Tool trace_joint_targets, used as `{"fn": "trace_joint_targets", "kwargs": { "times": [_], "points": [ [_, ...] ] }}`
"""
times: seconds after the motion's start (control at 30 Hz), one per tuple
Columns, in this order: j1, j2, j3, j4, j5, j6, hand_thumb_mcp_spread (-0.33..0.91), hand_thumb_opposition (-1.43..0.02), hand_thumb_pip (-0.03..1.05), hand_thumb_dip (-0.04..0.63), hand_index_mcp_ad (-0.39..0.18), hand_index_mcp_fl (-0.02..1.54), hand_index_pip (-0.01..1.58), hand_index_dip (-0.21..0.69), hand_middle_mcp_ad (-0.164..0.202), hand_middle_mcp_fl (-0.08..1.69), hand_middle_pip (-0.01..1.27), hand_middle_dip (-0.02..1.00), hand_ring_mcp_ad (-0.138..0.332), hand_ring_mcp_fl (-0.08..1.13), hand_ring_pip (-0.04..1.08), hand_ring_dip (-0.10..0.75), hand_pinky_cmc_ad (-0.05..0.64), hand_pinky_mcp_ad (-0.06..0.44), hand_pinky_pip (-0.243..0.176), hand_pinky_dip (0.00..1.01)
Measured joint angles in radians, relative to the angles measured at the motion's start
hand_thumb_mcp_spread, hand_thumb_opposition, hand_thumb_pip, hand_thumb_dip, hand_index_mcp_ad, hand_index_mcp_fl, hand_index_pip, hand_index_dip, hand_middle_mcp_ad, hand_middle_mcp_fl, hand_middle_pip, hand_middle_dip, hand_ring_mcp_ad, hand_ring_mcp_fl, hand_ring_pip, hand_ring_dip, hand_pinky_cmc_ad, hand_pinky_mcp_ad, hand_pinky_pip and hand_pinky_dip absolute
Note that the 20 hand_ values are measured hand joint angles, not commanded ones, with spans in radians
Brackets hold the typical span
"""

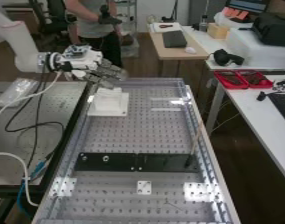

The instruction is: Grab the bearing and place it in the white container

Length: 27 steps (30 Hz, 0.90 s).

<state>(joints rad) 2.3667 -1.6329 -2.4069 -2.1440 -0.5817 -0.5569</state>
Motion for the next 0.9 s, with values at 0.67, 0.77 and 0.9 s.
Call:
{"fn": "trace_joint_targets", "kwargs": {
  "times": [0.67, 0.77, 0.9],
  "points": [
    [-0.045, -0.133, 0.044, -0.1, -0.005, 0.166, 0.48, -1.0, 0.53, 0.218, -0.086, 0.69, 1.35, 0.168, 0.059, 0.23, 0.13, 0.24, 0.15, 0.05, 0.12, 0.155, 0.347, 0.312, 0.019, 0.25],
    [-0.052, -0.137, 0.053, -0.133, -0.017, 0.187, 0.46, -0.98, 0.53, 0.22, -0.087, 0.59, 1.36, 0.164, 0.059, 0.23, 0.13, 0.24, 0.15, 0.05, 0.12, 0.155, 0.347, 0.312, 0.019, 0.27],
    [-0.066, -0.138, 0.064, -0.184, -0.04, 0.224, 0.42, -0.88, 0.68, 0.253, -0.12, 0.25, 1.19, 0.103, 0.063, 0.14, 0.12, 0.24, 0.147, 0.01, 0.12, 0.155, 0.351, 0.312, 0.002, 0.36]
  ]
}}
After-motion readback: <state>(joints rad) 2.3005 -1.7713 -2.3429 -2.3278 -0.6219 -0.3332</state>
